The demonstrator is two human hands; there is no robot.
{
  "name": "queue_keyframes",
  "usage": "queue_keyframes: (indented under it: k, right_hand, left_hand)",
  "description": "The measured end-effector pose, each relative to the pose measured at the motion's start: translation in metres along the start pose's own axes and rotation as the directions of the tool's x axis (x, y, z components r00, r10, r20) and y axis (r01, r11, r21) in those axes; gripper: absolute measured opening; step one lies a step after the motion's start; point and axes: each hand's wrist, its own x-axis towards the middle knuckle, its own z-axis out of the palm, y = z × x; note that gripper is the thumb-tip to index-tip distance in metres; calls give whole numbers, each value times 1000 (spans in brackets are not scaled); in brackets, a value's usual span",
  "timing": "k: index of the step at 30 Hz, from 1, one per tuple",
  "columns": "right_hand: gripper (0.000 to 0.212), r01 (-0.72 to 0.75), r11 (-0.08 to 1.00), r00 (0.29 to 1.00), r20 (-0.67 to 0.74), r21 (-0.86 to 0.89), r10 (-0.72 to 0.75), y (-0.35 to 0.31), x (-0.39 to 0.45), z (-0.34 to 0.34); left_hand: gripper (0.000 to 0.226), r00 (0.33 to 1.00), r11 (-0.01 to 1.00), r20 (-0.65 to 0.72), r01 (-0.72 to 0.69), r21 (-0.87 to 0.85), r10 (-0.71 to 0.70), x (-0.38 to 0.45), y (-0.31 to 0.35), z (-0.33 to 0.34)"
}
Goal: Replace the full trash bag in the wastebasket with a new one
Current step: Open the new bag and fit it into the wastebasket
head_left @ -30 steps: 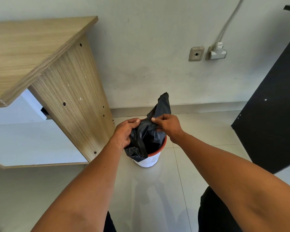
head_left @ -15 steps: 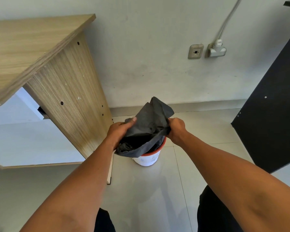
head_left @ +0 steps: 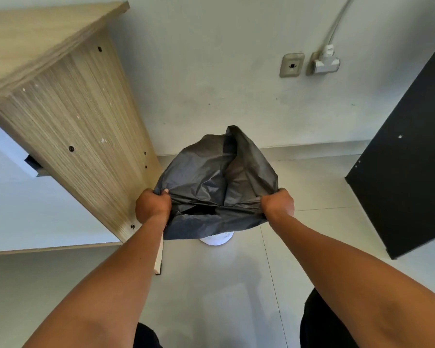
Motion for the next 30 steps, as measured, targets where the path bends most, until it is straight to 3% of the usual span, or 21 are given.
queue_keyframes:
  k: [3,5,7,9,11,13,14,15,17,18,20,21,22,24,26,28,30]
  right_hand:
    - [39,98,981,995,-14,-169,-102,5,-2,2]
    - [46,148,970,988,-12,-191,-153,4,-5,7]
    - [54,183,967,982,-3,-179,-187,1,-8,13]
    - [59,217,960,975,-9,-177,-222,-2,-10,20]
    - [60,248,954,966,-28,-166,-256,-6,-11,24]
    - [62,296,933,950,-35,-206,-309,-7,-13,26]
    - [62,336,890,929,-44,-307,-366,-5,-13,28]
    - [61,384,804,890,-50,-455,-453,-2,-12,29]
    - [58,526,510,719,37,-681,-694,3,-8,28]
    - [56,638,336,582,148,-693,-799,5,-7,27]
    - [50,856,7,249,402,-516,-881,9,-7,29]
    - [48,916,-54,162,491,-396,-856,10,-8,32]
    - [47,945,-33,165,564,-325,-809,11,-13,35]
    - [49,933,95,308,634,-348,-709,11,-14,46]
    - [52,888,157,417,613,-432,-671,14,-9,58]
    - [53,856,143,456,597,-496,-660,12,-2,62]
    - [50,823,197,524,576,-533,-627,10,6,64]
  left_hand:
    - [33,999,998,-26,-43,49,44,-3,-2,2]
    - [32,979,973,-67,-182,145,194,-11,2,7]
    - [44,907,882,-103,-363,301,408,-20,7,12]
    - [48,742,704,-88,-582,407,665,-27,17,13]
    - [37,496,439,94,-830,345,863,-32,28,17]
    - [28,259,198,352,-960,201,899,-35,31,25]
    - [30,182,111,470,-978,174,864,-35,29,31]
    - [36,152,57,566,-982,182,810,-36,27,38]
    - [43,170,14,651,-971,238,740,-37,23,49]
    - [44,180,-2,663,-965,263,727,-36,22,53]
    - [48,196,-42,686,-949,314,701,-34,23,58]
    - [52,200,-64,705,-942,329,681,-33,25,60]
    - [55,200,-85,724,-938,337,661,-31,28,62]
    - [53,189,-110,739,-936,335,646,-28,33,68]
    - [45,198,-119,740,-929,351,643,-21,35,73]
    - [39,224,-129,735,-911,391,640,-12,36,75]
    - [36,266,-122,727,-893,433,633,-1,34,77]
